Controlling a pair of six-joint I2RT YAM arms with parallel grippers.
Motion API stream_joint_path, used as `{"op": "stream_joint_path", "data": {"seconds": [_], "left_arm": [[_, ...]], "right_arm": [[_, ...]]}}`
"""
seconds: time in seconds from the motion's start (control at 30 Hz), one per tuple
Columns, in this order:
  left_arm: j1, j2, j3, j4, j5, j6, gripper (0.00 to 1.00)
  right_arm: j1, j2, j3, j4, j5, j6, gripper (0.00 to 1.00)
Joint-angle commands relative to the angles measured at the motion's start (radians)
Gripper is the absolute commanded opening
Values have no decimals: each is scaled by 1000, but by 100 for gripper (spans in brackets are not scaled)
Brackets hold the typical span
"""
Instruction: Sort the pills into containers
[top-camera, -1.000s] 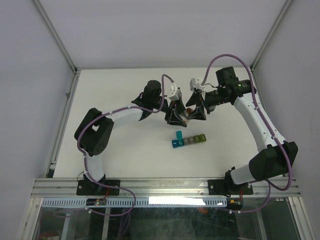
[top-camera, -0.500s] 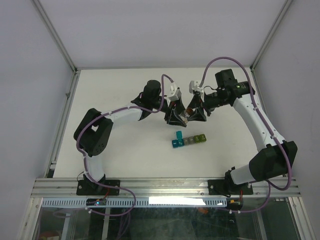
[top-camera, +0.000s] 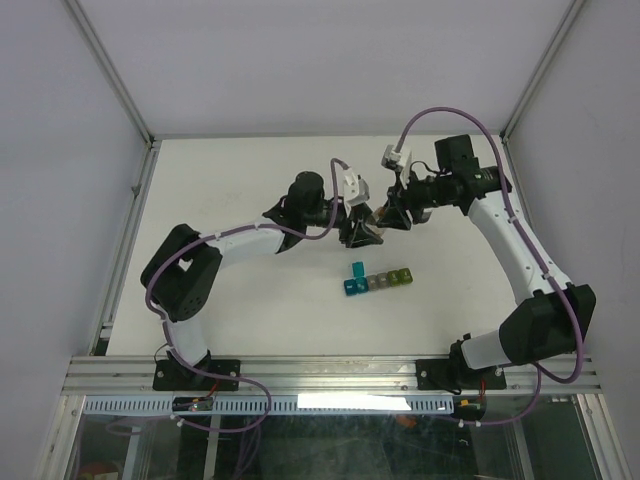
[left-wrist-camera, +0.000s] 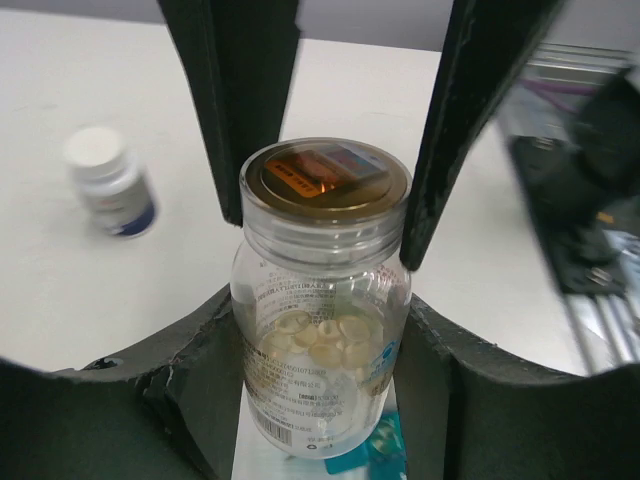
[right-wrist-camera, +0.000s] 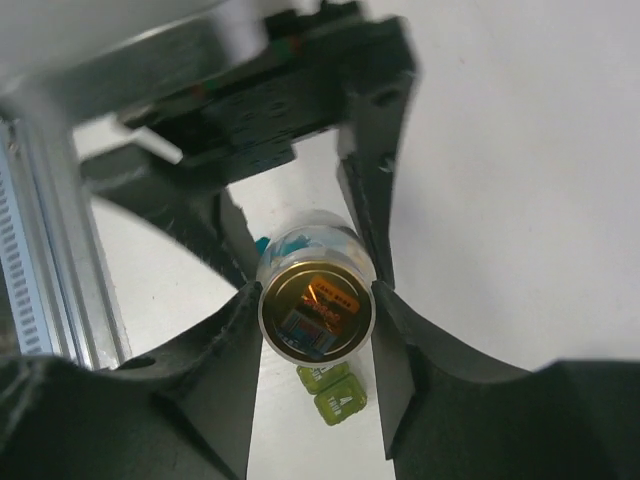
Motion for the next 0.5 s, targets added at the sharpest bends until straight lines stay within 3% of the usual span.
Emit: {"op": "stream_joint_path", "data": {"seconds": [0.0, 0.1, 0.13, 0.17, 0.23, 0.27, 0.47], "left_arm": [[-91, -74, -13, 208, -630, 28, 0], [-109, -35, 1, 227, -766, 41, 0], [-108, -26, 6, 224, -771, 48, 0], [-108, -20, 8, 220, -770, 59, 0], [-105, -15, 7, 217, -734, 77, 0], [-101, -16, 5, 214, -697, 85, 0], [-44, -16, 6, 195, -405, 61, 0]], "right_arm": [[-4, -10, -95, 171, 162, 456, 15], [-44, 9, -95, 210, 190, 561, 15], [-64, 17, -77, 200, 155, 565, 24], [-82, 16, -63, 194, 105, 561, 40], [-103, -3, -39, 179, 38, 525, 82], [-107, -22, -27, 171, 34, 493, 97], [-214, -158, -19, 158, 6, 306, 99]]}}
